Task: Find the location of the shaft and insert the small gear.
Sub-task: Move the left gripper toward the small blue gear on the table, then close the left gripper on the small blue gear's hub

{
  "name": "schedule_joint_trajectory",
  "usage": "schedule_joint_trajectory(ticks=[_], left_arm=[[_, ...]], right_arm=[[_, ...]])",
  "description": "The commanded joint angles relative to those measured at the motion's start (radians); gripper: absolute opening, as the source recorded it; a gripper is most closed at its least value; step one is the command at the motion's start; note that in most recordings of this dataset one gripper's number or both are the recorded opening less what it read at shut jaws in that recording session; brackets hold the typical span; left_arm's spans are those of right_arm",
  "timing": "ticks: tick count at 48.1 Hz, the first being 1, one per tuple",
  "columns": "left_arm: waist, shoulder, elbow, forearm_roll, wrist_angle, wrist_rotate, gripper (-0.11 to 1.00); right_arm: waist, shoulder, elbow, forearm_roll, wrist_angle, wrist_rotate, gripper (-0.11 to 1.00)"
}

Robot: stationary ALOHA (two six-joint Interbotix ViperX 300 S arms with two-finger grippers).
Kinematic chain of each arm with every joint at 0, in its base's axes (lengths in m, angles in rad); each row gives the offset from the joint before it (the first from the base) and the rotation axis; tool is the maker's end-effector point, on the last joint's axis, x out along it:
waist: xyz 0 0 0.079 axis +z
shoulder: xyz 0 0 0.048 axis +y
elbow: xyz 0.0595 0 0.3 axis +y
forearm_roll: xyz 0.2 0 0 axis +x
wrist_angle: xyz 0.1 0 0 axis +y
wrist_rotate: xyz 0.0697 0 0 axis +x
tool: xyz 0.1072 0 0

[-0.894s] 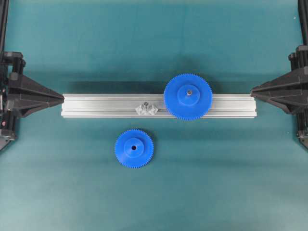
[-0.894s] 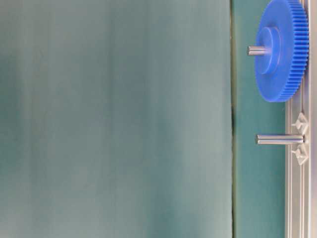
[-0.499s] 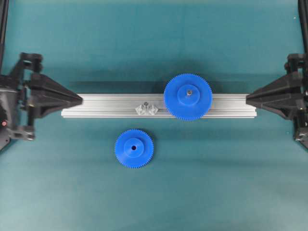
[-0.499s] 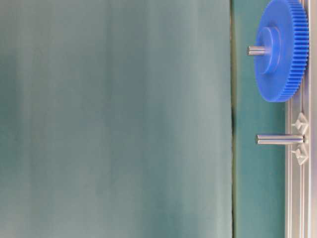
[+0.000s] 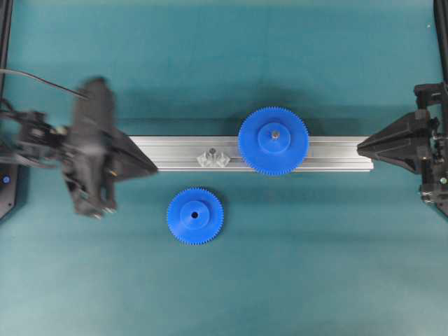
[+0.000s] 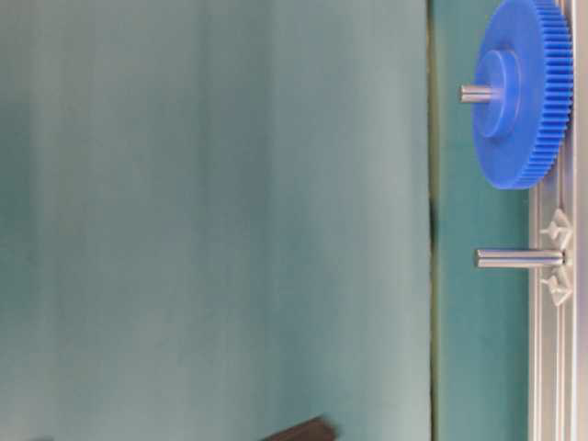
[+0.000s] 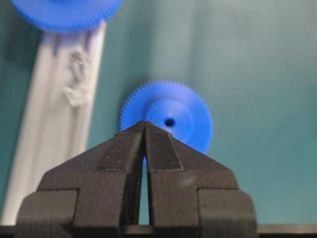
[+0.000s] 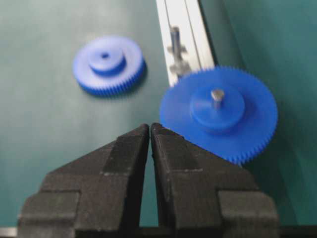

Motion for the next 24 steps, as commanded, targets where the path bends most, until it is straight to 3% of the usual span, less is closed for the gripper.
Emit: schedule_joint_trajectory(ticks=[1, 15, 20, 24], left_arm=[[-0.037, 0.051, -0.067, 0.002, 0.04, -0.003, 0.02], [-0.081, 0.264, -0.17, 0.003, 0.097, -0.005, 0.05], [-0.084, 0.311, -0.196, 0.002, 0.123, -0.011, 0.17], [-0.083, 0.344, -0.221, 0.003, 0.164, -0.011, 0.38]], right_arm=[[-0.005, 0.018, -0.031, 0.002, 0.012, 0.009, 0.15], [-0.005, 0.034, -0.026, 0.002, 0.026, 0.008, 0.16], [-0.005, 0.034, -0.018, 0.0, 0.038, 0.009, 0.16], [-0.005, 0.032, -0.015, 0.002, 0.048, 0.009, 0.16]])
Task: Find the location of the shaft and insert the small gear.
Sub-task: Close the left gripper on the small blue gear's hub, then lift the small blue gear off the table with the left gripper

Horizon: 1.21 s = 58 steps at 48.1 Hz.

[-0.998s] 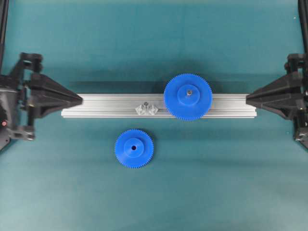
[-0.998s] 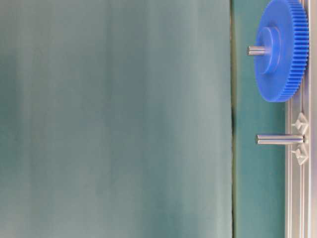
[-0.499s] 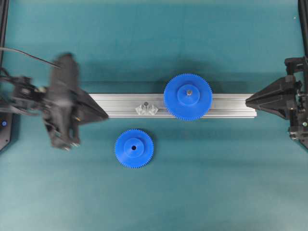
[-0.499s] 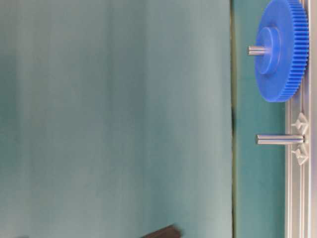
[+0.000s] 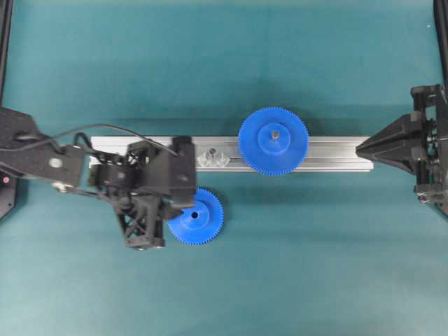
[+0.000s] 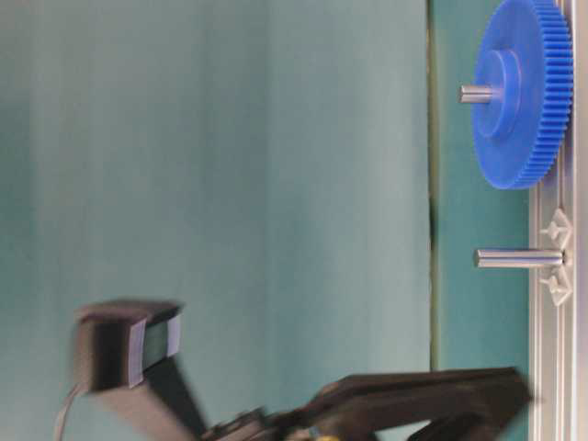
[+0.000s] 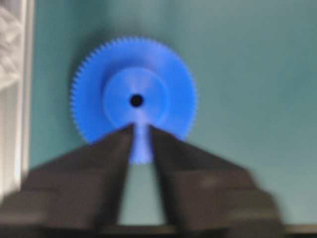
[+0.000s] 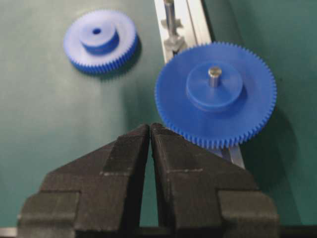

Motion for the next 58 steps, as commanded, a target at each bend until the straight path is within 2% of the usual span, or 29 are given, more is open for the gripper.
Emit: schedule_joint_trajectory(ticks=[1, 7, 11, 18, 30, 58], left_arm=[[-0.006, 0.017, -0.049, 0.003, 0.035, -0.002, 0.44], [-0.006, 0.063, -0.075, 0.005, 0.066, 0.0, 0.79], [-0.006, 0.097, -0.091, 0.003, 0.072, 0.008, 0.92], [-0.006, 0.147, -0.109, 0.003, 0.084, 0.02, 0.86], [-0.006, 0.209, -0.146, 0.005, 0.084, 0.034, 0.91], [-0.005, 0.259, -0.172, 0.006, 0.084, 0.034, 0.91]], right_arm=[[-0.002, 0.006, -0.008, 0.002, 0.003, 0.009, 0.16], [-0.003, 0.006, -0.003, 0.002, 0.006, 0.009, 0.16], [-0.002, 0.003, 0.002, 0.002, 0.008, 0.009, 0.16], [-0.003, 0.002, 0.008, 0.002, 0.008, 0.009, 0.16], [-0.002, -0.005, 0.021, 0.002, 0.008, 0.009, 0.16], [-0.003, -0.057, 0.048, 0.002, 0.008, 0.011, 0.16]])
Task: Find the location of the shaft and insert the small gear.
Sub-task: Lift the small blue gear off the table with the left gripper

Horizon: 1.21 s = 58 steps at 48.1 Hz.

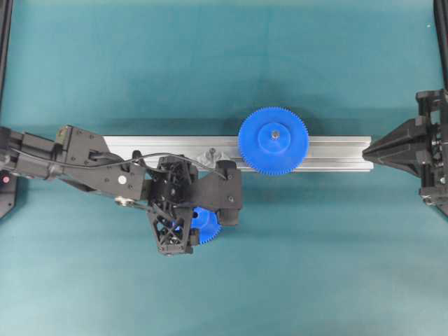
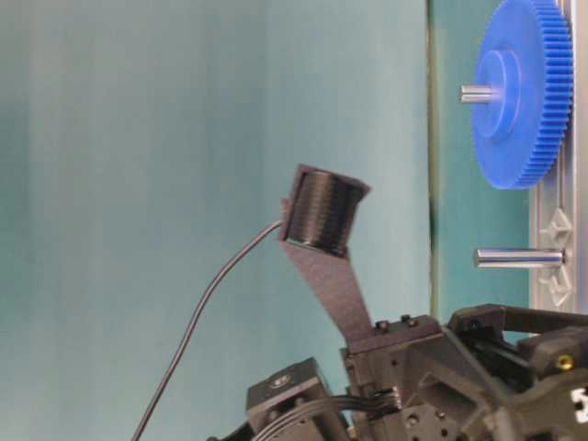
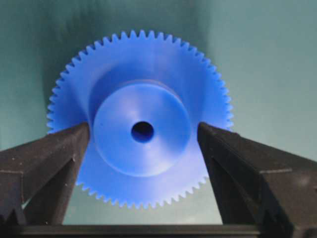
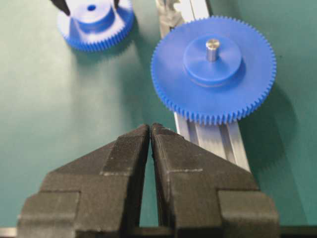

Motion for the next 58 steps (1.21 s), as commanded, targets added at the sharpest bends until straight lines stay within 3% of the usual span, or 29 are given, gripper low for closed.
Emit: schedule_joint_trajectory(ticks=[1, 44, 49, 58], left_arm=[[-0.005, -0.008, -0.02, 0.003, -0.006, -0.005, 0.91], [-0.006, 0.017, -0.012, 0.003, -0.002, -0.011, 0.89], [-0.006, 0.014, -0.015, 0.003, -0.003, -0.011, 0.84], [-0.006, 0.011, -0.017, 0.003, -0.002, -0.011, 0.65]], right_arm=[[-0.003, 0.0, -0.009, 0.0, -0.005, 0.011, 0.16], [-0.003, -0.002, -0.006, -0.002, 0.005, 0.046, 0.16], [-0.003, -0.002, -0.006, 0.0, 0.005, 0.046, 0.16], [-0.003, -0.006, -0.005, -0.002, 0.005, 0.046, 0.16]])
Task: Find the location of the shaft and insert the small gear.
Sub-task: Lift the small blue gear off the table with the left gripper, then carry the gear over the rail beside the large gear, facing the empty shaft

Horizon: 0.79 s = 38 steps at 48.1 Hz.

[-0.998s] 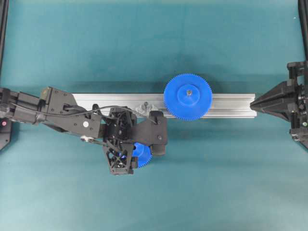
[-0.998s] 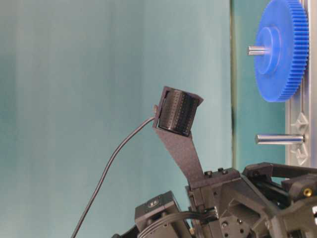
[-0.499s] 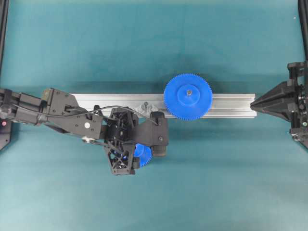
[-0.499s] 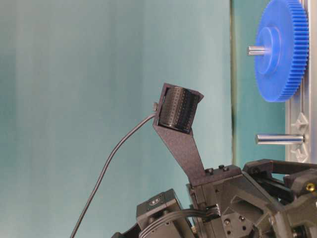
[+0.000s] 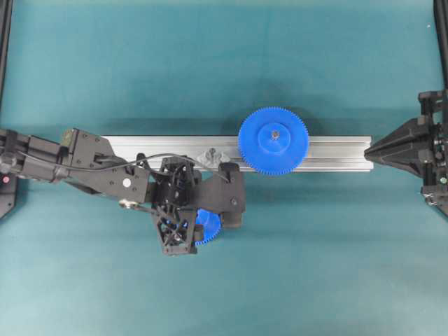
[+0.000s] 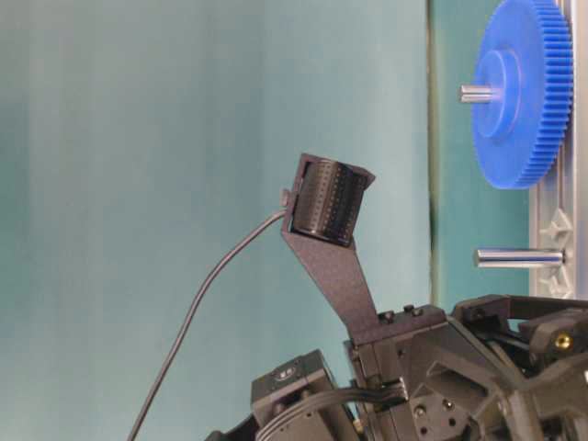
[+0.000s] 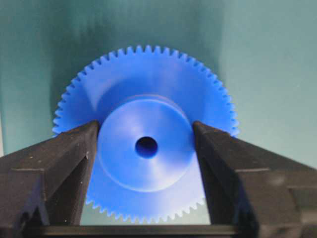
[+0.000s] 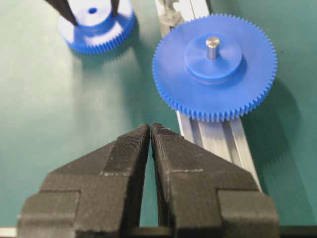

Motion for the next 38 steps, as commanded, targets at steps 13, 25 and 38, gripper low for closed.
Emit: schedule_joint_trajectory(ticks=[13, 25, 38], left_arm=[[0.005, -0.041, -0.017, 0.002, 0.012, 0.005, 0.65], [0.006, -0.078, -0.052, 0.003, 0.1, 0.023, 0.65], [0.037, -0.187, -0.08, 0.003, 0.132, 0.155, 0.65]], right_arm=[[-0.002, -0.005, -0.003, 0.0, -0.003, 0.008, 0.16], [-0.002, -0.006, 0.0, -0.002, -0.003, 0.009, 0.16], [-0.002, -0.026, 0.005, 0.0, -0.003, 0.02, 0.16]])
